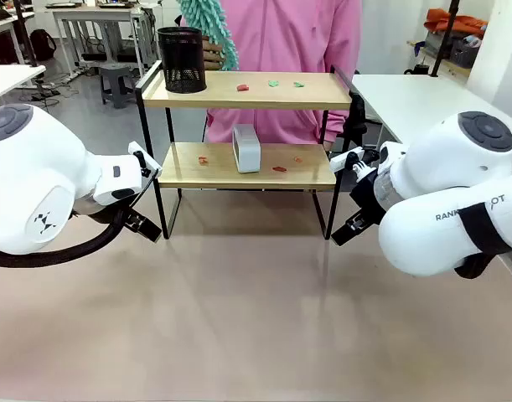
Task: Clean the shelf.
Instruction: Pick up the Duster from the human.
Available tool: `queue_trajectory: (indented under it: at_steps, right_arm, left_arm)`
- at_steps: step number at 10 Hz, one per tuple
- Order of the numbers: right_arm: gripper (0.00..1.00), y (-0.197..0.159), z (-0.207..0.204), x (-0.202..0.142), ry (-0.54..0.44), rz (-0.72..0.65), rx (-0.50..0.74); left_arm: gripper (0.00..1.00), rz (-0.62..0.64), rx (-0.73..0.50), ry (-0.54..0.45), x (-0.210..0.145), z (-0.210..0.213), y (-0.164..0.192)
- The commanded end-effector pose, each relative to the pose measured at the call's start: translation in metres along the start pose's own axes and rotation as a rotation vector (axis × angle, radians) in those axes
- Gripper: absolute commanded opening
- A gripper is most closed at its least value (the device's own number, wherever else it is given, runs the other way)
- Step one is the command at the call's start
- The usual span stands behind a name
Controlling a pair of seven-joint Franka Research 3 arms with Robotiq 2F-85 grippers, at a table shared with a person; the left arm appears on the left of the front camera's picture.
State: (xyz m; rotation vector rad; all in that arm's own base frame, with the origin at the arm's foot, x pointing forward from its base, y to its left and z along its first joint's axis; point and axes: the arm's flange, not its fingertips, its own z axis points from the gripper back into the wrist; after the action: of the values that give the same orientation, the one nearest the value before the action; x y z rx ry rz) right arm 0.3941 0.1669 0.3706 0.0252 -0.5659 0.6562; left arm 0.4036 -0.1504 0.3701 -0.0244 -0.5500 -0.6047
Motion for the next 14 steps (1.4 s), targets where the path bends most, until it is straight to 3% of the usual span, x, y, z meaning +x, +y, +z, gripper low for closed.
queue_trajectory:
  at_steps: [1, 12, 13, 14]
  right_arm:
    - [1.00, 0.000, 0.000, 0.000, 0.000, 0.000, 0.000]
    - [1.00, 0.000, 0.000, 0.000, 0.000, 0.001, 0.000]
    - [1.00, -0.011, 0.030, 0.001, 0.100, 0.008, 0.121]
    - [1.00, -0.048, 0.084, -0.010, 0.147, -0.183, 0.354]
  left_arm:
    - [1.00, 0.000, 0.000, 0.000, 0.000, 0.000, 0.000]
    - [1.00, 0.000, 0.000, 0.000, 0.000, 0.000, 0.000]
    - [1.00, 0.001, 0.000, 0.000, 0.000, 0.000, 0.000]
    - [1.00, -0.059, -0.239, 0.016, -0.008, 0.037, 0.010]
